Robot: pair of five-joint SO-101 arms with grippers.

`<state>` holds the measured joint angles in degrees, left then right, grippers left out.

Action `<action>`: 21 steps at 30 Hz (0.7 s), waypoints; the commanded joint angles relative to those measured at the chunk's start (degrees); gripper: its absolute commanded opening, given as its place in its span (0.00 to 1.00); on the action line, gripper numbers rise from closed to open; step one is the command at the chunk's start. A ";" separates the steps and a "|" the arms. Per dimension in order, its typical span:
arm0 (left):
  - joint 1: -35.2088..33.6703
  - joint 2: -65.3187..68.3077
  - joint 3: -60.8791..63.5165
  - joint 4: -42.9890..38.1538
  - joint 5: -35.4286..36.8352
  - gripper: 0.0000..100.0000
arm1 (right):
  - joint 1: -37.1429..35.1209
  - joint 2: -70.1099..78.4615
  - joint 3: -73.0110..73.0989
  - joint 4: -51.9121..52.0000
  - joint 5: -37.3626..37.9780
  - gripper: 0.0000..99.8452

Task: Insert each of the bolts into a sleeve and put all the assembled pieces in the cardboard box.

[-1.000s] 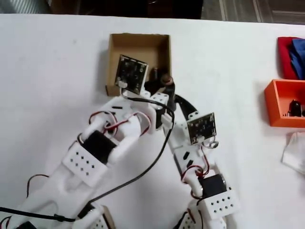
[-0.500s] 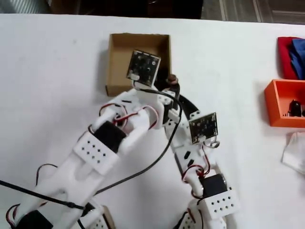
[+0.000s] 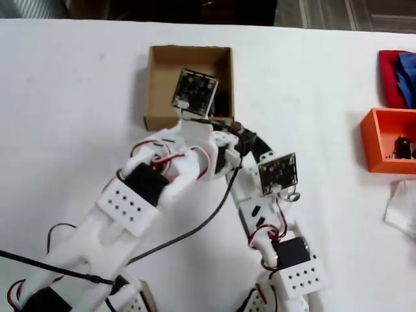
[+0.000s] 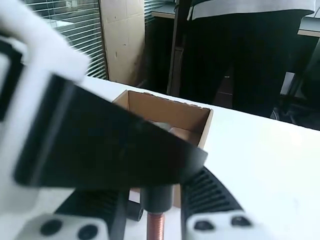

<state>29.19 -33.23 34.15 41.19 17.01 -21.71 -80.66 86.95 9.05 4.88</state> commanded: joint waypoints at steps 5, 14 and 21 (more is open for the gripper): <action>-3.43 -5.45 -5.32 2.99 0.35 0.25 | -0.40 -1.10 -4.13 -0.13 0.44 0.02; -6.77 -14.24 -5.49 12.04 0.09 0.11 | -0.40 -1.01 -4.04 -0.13 0.44 0.02; -21.01 -16.35 -5.32 16.97 0.35 0.03 | -0.48 -1.01 -4.92 3.03 0.09 0.02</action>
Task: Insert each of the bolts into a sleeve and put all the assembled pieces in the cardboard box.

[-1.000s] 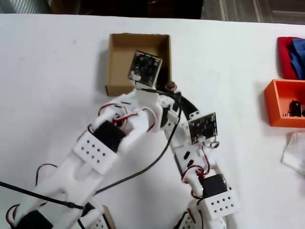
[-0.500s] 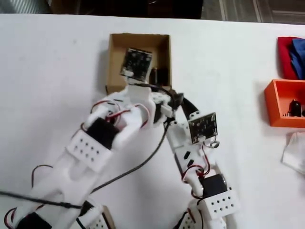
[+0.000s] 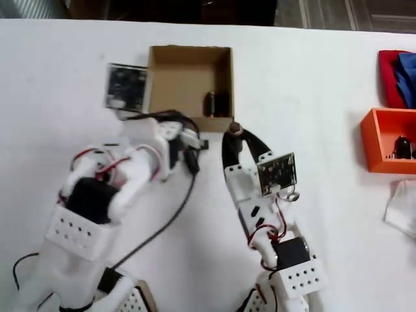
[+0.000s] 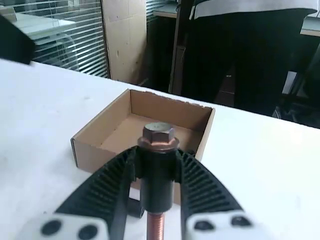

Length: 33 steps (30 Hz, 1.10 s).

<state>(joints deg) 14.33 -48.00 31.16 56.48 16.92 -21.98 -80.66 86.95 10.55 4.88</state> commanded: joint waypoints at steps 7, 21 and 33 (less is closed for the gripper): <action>-23.21 -1.67 9.89 6.86 -11.96 0.03 | 1.63 6.55 -23.47 16.66 0.44 0.02; -50.20 -0.97 26.68 0.35 -40.35 0.03 | 3.74 75.30 -102.95 55.87 -7.47 0.02; -50.20 33.14 14.37 10.81 -42.02 0.03 | -0.04 132.62 -172.75 76.53 -10.90 0.02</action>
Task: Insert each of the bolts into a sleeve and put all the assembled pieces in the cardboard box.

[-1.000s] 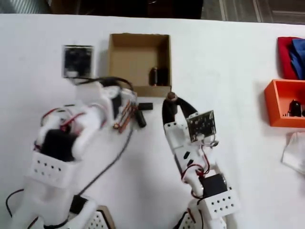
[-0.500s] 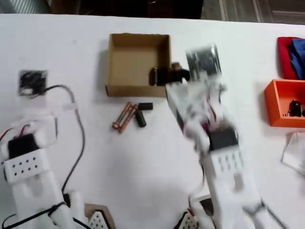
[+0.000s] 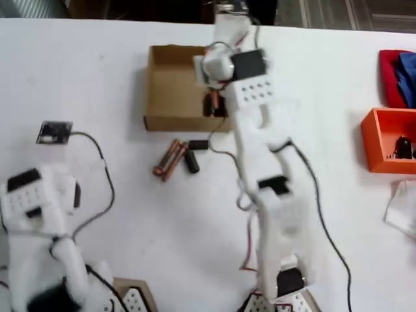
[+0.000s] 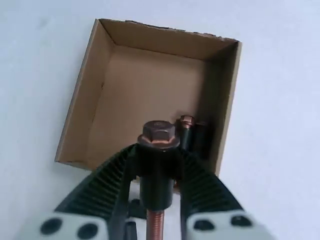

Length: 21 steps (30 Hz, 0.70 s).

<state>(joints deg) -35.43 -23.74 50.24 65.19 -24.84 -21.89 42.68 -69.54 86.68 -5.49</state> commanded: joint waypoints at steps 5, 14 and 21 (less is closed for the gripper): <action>-0.44 20.66 -4.09 -3.08 -0.18 0.03 | 0.04 19.56 -21.63 -5.05 -0.26 0.02; -0.44 21.01 -3.82 -2.73 -0.09 0.03 | -0.31 22.11 -21.54 -11.47 -2.99 0.02; 0.35 21.01 -3.91 -3.52 0.00 0.03 | -0.48 22.02 -13.19 -13.85 -5.10 0.02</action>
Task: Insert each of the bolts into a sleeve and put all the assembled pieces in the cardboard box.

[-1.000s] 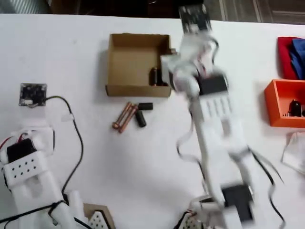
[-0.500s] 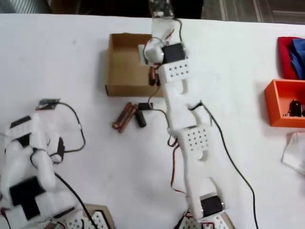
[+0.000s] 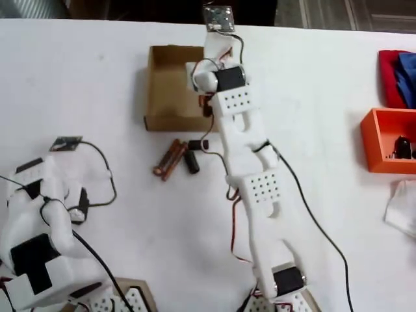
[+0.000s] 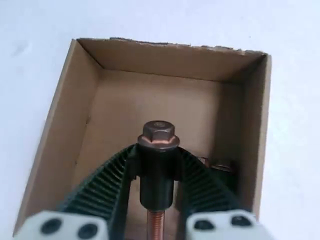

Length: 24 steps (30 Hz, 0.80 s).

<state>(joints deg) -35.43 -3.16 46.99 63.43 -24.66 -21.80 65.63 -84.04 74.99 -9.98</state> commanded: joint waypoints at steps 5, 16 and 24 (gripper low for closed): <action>3.60 0.26 0.66 -1.76 -0.18 0.03 | -0.48 -0.75 5.89 -3.65 -0.62 0.02; 4.40 0.44 0.75 -1.85 -0.18 0.03 | -2.51 -0.57 11.96 -8.31 -1.05 0.02; 4.40 0.44 0.75 -2.20 -0.18 0.03 | -1.80 -0.57 12.57 -8.48 -1.05 0.02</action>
<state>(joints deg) -33.14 -3.16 47.43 63.08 -24.66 -24.00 66.33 -70.95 67.69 -10.51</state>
